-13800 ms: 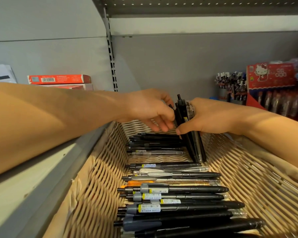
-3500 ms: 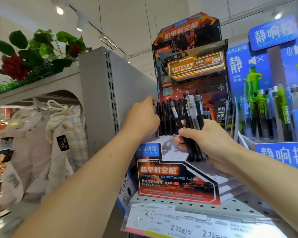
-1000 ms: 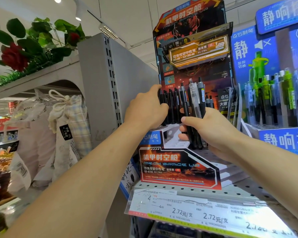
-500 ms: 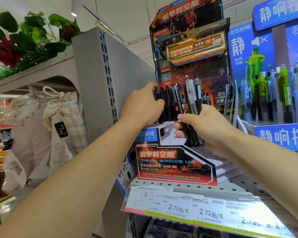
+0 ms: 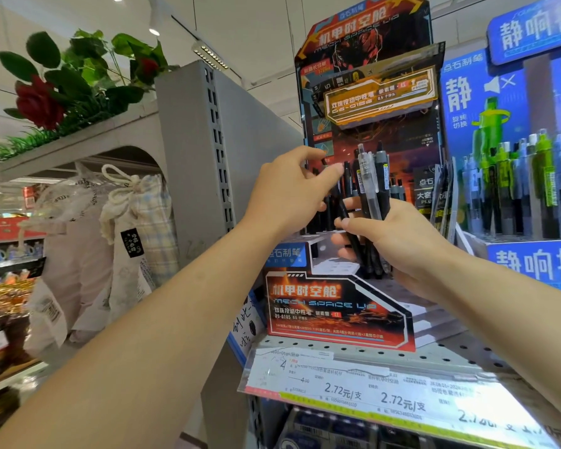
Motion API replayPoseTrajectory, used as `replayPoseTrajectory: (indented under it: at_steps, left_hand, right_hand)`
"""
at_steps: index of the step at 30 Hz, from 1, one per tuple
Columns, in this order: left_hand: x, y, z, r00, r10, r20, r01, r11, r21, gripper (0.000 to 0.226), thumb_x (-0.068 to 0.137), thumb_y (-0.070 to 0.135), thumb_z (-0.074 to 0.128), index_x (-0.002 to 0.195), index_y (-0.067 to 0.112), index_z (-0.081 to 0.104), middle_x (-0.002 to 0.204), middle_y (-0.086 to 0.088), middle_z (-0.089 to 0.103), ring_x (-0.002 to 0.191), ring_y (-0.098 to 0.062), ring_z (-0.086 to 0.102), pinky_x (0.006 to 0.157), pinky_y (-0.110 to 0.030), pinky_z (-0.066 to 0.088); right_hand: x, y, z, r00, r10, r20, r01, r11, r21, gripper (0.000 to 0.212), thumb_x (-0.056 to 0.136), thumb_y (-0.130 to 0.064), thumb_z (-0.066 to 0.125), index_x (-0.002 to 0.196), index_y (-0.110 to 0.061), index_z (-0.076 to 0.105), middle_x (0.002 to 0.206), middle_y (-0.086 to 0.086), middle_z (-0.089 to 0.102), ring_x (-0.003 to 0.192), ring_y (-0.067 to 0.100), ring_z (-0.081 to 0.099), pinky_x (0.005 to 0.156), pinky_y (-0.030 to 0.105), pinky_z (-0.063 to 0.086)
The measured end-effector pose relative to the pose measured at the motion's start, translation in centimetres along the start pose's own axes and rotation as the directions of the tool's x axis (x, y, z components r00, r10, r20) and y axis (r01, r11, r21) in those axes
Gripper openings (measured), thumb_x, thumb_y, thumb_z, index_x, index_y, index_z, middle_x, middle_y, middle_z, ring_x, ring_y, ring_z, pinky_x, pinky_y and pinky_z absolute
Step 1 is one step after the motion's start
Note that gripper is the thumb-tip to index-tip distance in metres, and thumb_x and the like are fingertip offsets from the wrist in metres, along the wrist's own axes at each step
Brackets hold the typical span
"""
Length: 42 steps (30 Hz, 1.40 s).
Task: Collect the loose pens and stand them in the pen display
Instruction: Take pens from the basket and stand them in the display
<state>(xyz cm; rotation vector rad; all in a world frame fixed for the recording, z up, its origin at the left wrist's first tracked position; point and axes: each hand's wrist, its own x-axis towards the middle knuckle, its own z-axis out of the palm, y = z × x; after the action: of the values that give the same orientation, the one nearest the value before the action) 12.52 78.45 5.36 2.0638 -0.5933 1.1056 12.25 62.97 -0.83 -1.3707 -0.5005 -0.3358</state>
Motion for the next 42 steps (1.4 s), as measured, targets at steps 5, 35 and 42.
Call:
replayPoseTrajectory:
  at_steps: [5,35,42]
  left_hand:
    - [-0.3,0.9,0.5,1.000,-0.015,-0.004,0.015,1.000,0.003,0.040,0.088,0.032,0.073,0.126,0.031,0.060,0.092,0.008,0.069,0.086,-0.012,0.070,0.081,-0.040,0.061]
    - [-0.4,-1.5,-0.3,0.948,0.186,-0.259,-0.174,0.982,0.069,0.040,0.095,0.022,0.066,0.132,0.027,0.052,0.079,0.023,0.055,0.076,0.013,0.060,0.056,0.001,0.042]
    - [-0.2,-1.4,-0.6,0.934,0.125,-0.335,-0.126,0.992,0.018,0.032,0.094,0.023,0.067,0.110,0.040,0.045,0.079,0.018,0.060,0.072,0.005,0.064,0.061,-0.008,0.051]
  right_hand:
    - [0.0,0.0,-0.1,1.000,-0.023,0.012,0.023,1.000,-0.020,0.019,0.094,-0.005,0.070,0.108,-0.016,0.067,0.100,0.017,0.075,0.081,0.025,0.078,0.068,0.037,0.065]
    - [0.2,-0.1,-0.1,0.997,-0.041,-0.069,0.035,0.995,-0.095,0.018,0.104,-0.012,0.051,0.118,-0.023,0.047,0.080,0.006,0.054,0.041,0.008,0.039,0.040,0.023,0.037]
    - [0.4,0.3,-0.1,0.999,0.000,-0.048,-0.007,0.990,-0.143,0.059,0.103,-0.012,0.053,0.156,-0.023,0.029,0.071,0.002,0.059,0.042,0.009,0.046,0.042,0.023,0.041]
